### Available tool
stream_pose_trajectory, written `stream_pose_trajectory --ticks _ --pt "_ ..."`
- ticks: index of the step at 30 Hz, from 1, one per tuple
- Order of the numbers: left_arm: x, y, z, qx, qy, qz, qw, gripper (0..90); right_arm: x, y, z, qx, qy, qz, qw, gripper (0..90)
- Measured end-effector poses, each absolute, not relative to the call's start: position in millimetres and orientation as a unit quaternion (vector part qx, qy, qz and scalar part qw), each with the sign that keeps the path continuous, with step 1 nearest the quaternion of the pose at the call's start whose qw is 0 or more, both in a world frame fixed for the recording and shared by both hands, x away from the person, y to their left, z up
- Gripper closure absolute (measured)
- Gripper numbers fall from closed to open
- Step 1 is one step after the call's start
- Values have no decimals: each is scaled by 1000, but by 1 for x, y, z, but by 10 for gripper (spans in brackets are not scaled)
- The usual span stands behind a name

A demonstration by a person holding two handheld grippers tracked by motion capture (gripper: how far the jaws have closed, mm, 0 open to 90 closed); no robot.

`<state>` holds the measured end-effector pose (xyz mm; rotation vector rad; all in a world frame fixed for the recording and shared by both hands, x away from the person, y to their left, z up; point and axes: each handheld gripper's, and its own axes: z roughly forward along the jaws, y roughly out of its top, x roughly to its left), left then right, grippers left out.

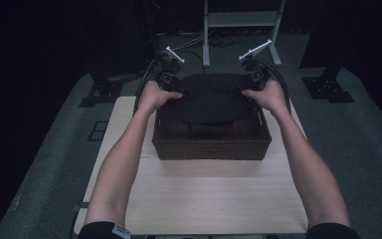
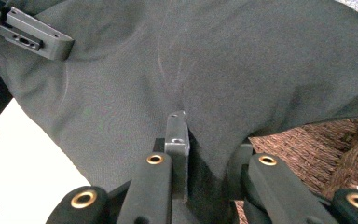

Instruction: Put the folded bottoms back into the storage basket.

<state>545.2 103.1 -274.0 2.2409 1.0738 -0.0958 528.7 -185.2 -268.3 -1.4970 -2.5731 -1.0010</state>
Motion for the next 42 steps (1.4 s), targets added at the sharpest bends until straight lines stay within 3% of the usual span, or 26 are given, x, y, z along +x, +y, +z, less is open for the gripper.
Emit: stream_pose_trajectory --ticks 42 --pt "545 98 -326 854 421 -48 303 728 533 -190 -320 -493 -815 -303 29 761"
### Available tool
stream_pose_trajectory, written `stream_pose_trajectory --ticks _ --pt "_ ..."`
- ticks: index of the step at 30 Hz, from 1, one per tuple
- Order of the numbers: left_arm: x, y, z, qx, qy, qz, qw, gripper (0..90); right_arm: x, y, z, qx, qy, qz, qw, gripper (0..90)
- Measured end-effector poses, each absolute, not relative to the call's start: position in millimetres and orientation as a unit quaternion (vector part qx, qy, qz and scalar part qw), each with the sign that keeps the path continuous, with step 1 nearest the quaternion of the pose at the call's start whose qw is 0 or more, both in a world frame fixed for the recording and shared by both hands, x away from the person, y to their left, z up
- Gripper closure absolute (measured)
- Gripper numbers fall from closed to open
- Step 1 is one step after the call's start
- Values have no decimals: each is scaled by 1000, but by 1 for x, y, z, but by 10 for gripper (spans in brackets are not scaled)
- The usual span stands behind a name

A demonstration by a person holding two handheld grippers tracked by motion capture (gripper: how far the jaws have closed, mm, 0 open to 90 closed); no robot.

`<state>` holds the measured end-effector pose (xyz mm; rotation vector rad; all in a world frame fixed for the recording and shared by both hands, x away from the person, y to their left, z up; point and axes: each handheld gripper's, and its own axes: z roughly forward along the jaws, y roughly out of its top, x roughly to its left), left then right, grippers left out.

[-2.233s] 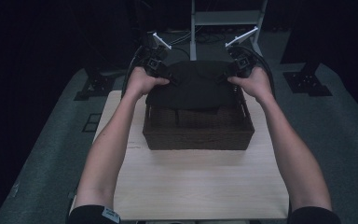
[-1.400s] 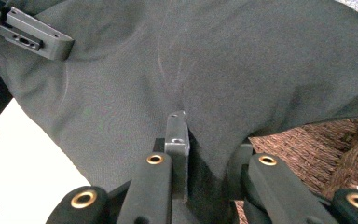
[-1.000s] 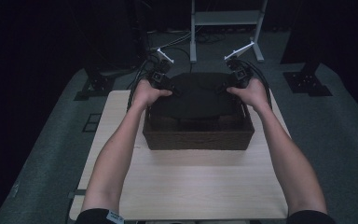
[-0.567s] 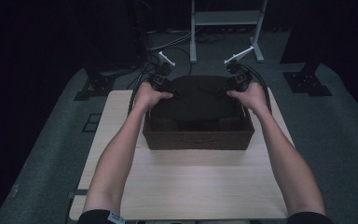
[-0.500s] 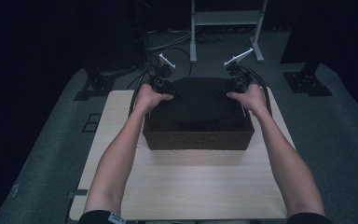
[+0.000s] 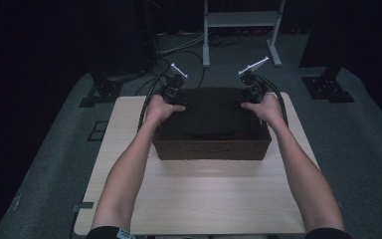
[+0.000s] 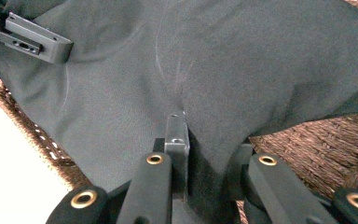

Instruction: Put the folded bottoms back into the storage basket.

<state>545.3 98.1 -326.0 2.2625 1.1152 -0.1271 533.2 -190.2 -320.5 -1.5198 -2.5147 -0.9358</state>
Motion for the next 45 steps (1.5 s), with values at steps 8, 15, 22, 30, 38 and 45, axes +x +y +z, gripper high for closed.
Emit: stream_pose_trajectory --ticks 8,15,22,30,38,45 --pt "546 95 -331 854 422 -47 299 728 534 -191 -327 -497 -813 -300 33 761" --pt "545 94 -340 853 425 -50 298 728 534 -193 -334 -501 -813 -296 37 761" --pt "545 93 -349 855 427 -54 290 727 535 -192 -343 -502 -815 -287 41 761" --pt "548 91 -356 854 430 -55 289 727 537 -192 -349 -507 -814 -282 43 761" --pt "548 92 -365 849 437 -59 291 727 539 -192 -354 -511 -812 -277 46 761" --pt "549 94 -368 848 440 -55 289 726 541 -189 -359 -513 -813 -271 49 761"
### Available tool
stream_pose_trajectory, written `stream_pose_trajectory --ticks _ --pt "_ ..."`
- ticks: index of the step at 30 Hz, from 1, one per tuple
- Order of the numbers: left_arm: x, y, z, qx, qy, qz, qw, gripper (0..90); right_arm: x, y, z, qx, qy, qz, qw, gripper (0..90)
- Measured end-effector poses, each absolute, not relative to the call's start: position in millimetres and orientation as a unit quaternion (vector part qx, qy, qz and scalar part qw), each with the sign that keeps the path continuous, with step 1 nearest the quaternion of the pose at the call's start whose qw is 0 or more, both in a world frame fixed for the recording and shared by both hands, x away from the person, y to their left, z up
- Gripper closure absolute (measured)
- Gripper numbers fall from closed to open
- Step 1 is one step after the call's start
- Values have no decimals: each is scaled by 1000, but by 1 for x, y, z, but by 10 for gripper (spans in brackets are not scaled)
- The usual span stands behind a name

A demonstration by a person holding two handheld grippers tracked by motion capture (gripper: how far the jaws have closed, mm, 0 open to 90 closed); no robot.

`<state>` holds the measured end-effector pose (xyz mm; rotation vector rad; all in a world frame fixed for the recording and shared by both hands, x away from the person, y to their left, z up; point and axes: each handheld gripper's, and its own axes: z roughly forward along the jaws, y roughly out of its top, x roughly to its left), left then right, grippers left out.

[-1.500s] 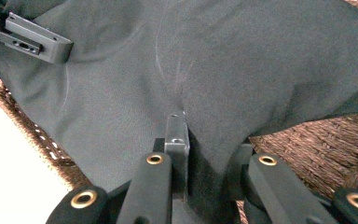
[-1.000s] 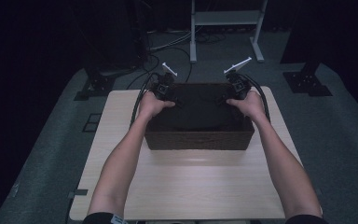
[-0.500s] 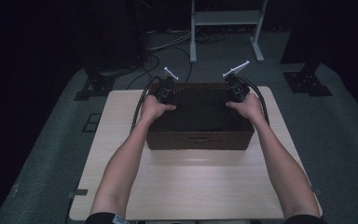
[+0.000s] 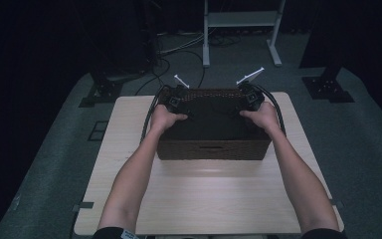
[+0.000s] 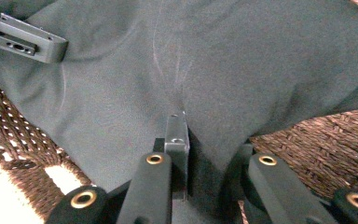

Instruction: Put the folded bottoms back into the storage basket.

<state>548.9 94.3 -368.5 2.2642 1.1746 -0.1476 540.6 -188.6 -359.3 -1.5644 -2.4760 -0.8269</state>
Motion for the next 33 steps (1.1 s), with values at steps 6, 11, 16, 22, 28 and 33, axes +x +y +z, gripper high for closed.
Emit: stream_pose_trajectory --ticks 6,11,16,22,28,33 --pt "550 93 -372 849 443 -51 284 726 542 -186 -363 -513 -815 -265 46 760" --pt "551 91 -376 851 443 -49 278 725 543 -185 -366 -516 -815 -260 47 760" --pt "552 90 -379 851 445 -51 272 723 545 -185 -370 -519 -814 -256 49 760" --pt "554 90 -381 851 448 -51 270 721 546 -185 -373 -522 -813 -253 53 760" --pt "555 90 -384 851 453 -47 263 712 548 -184 -376 -521 -814 -251 52 759" --pt "556 89 -386 852 455 -43 256 706 548 -182 -378 -524 -813 -247 51 759"
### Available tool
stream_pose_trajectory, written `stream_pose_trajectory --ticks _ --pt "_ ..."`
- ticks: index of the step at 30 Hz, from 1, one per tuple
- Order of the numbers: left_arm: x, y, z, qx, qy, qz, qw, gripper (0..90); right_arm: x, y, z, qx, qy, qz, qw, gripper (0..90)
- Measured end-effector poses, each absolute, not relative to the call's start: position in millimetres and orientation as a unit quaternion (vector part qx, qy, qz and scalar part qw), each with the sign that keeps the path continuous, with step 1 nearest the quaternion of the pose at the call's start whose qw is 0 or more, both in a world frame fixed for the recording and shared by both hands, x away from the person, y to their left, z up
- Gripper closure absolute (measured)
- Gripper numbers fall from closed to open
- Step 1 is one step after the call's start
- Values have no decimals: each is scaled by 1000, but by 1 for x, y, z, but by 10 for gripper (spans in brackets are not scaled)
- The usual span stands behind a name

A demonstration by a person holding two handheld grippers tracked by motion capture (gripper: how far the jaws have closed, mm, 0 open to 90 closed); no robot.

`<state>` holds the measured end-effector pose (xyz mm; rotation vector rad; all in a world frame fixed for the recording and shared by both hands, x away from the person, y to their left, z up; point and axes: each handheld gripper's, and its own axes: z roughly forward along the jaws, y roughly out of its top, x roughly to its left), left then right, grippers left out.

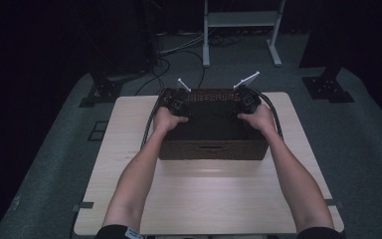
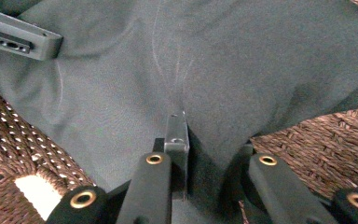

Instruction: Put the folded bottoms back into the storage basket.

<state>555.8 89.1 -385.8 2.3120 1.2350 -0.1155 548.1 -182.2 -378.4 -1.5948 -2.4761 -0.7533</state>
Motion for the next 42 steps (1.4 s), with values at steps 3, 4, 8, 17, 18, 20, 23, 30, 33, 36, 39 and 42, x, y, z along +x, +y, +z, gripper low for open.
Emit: stream_pose_trajectory --ticks 3,4,8,17,18,20,23,30,33,36,39,42 --pt "556 90 -385 851 457 -39 255 704 548 -182 -379 -526 -813 -245 52 759" --pt "557 91 -385 851 458 -38 254 704 549 -182 -380 -525 -813 -246 51 758" --pt "557 91 -386 849 461 -35 256 705 550 -181 -382 -527 -813 -242 49 758" --pt "558 90 -389 848 468 -34 247 707 551 -180 -385 -530 -813 -236 48 757" --pt "558 89 -390 850 466 -32 243 707 551 -180 -386 -530 -814 -234 47 757" --pt "558 88 -391 849 468 -33 243 707 552 -180 -388 -531 -814 -233 48 757" --pt "558 87 -391 849 468 -33 243 705 552 -180 -389 -532 -813 -233 49 757" --pt "558 87 -393 849 473 -24 234 672 552 -180 -391 -535 -813 -227 46 740" --pt "558 87 -394 849 475 -21 230 658 552 -180 -393 -537 -813 -221 41 734" --pt "559 89 -394 848 479 -22 228 653 553 -181 -393 -539 -812 -221 40 728" --pt "559 89 -394 848 479 -21 226 653 553 -182 -393 -542 -810 -219 40 728" --pt "559 89 -395 848 481 -19 221 649 553 -183 -394 -543 -810 -217 40 730"
